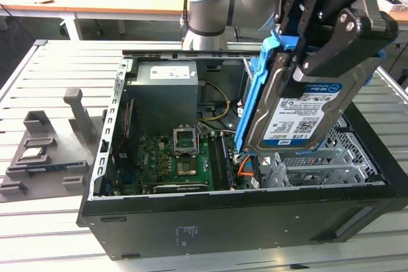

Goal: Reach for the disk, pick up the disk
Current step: 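Pick up the disk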

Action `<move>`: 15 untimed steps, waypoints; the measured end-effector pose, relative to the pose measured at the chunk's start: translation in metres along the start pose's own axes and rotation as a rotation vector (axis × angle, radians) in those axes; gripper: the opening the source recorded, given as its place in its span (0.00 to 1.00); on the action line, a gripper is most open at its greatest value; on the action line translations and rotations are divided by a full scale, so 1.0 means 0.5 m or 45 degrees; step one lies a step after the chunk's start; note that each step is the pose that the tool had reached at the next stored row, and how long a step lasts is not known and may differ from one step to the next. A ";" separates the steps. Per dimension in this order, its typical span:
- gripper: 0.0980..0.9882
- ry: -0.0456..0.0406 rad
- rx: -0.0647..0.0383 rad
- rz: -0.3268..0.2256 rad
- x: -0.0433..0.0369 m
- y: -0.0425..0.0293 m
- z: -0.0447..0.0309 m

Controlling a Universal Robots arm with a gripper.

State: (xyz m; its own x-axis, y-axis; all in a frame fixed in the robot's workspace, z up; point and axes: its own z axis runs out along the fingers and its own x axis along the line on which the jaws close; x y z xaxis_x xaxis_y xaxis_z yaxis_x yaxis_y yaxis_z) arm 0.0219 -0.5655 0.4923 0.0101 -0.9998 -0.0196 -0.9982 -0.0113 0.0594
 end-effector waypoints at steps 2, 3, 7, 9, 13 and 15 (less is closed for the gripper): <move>0.30 0.002 -0.001 0.000 0.000 -0.028 -0.001; 0.30 0.002 -0.001 0.000 0.000 -0.036 -0.001; 0.30 0.004 -0.003 -0.001 0.001 -0.068 0.001; 0.30 0.004 -0.004 -0.002 0.001 -0.084 0.004; 0.30 0.005 -0.007 -0.006 -0.001 -0.128 0.028; 0.30 0.005 -0.007 -0.006 -0.001 -0.137 0.035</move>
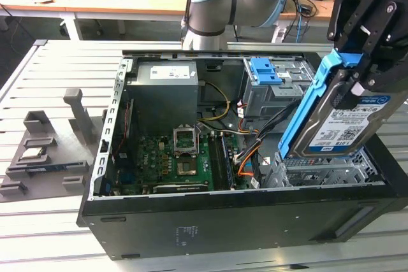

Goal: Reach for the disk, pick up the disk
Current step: 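Pick up the disk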

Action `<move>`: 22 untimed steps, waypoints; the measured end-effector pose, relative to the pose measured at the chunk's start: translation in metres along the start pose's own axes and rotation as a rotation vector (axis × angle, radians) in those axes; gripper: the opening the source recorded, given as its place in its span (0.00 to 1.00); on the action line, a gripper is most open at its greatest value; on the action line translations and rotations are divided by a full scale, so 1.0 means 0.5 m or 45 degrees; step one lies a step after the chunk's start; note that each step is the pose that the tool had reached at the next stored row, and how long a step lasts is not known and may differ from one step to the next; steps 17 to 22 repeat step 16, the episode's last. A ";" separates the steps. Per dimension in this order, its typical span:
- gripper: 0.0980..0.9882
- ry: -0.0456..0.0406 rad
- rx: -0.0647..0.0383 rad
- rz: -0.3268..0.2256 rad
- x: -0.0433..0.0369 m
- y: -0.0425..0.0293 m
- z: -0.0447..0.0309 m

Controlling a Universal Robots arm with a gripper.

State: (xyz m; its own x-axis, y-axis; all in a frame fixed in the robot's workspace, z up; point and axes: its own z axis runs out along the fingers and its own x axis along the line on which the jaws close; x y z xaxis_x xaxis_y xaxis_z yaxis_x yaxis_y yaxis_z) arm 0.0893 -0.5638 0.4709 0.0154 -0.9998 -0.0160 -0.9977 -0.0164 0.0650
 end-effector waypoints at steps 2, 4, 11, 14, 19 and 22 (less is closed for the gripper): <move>0.30 0.000 -0.001 0.000 -0.001 -0.015 0.007; 0.30 0.000 -0.001 0.000 -0.006 -0.022 0.012; 0.30 0.001 -0.001 0.000 -0.022 -0.035 0.029; 0.30 0.001 -0.001 0.000 -0.022 -0.035 0.029; 0.30 0.001 -0.001 0.000 -0.022 -0.035 0.029; 0.30 0.001 -0.001 0.000 -0.022 -0.035 0.029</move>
